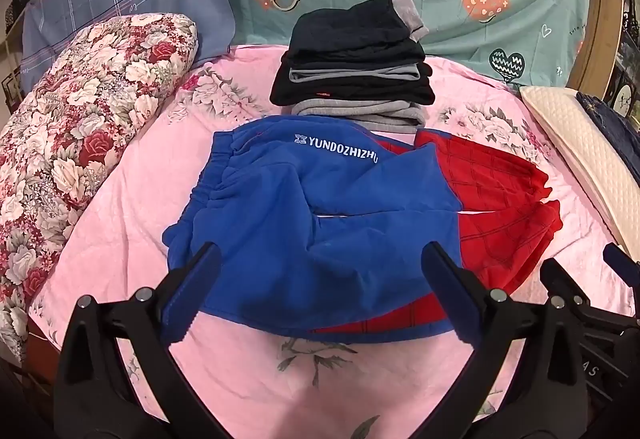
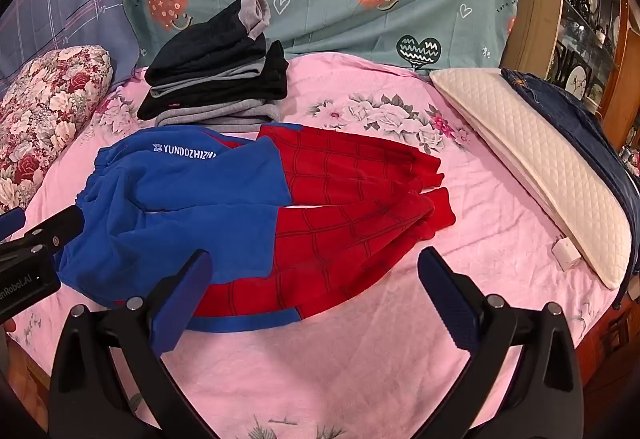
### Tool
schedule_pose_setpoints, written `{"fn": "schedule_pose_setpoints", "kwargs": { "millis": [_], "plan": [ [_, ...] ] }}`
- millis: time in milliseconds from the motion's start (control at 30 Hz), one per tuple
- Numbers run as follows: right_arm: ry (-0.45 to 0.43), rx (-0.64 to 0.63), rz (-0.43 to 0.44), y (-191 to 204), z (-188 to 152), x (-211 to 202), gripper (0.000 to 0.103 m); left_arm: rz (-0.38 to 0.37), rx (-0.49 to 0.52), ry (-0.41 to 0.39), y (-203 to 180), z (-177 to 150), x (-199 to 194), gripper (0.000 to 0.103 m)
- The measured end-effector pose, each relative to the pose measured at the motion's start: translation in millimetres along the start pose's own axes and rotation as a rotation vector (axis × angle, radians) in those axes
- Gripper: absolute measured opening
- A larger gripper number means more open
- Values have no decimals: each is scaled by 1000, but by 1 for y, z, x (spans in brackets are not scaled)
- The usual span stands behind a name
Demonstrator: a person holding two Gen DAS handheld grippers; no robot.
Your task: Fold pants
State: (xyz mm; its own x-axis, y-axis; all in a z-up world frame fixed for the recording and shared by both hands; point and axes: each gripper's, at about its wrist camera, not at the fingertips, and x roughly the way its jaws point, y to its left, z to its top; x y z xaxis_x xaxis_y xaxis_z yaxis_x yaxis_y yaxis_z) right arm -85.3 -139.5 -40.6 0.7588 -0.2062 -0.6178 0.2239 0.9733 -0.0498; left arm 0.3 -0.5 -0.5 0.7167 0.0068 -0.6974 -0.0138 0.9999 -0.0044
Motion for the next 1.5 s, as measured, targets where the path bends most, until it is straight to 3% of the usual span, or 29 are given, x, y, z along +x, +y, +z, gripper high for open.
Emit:
{"fn": "schedule_pose_setpoints", "kwargs": {
  "millis": [1500],
  "plan": [
    [7,-2,5,1,0,2,102,-9,-12,9,3,-2,2,101]
  ]
}}
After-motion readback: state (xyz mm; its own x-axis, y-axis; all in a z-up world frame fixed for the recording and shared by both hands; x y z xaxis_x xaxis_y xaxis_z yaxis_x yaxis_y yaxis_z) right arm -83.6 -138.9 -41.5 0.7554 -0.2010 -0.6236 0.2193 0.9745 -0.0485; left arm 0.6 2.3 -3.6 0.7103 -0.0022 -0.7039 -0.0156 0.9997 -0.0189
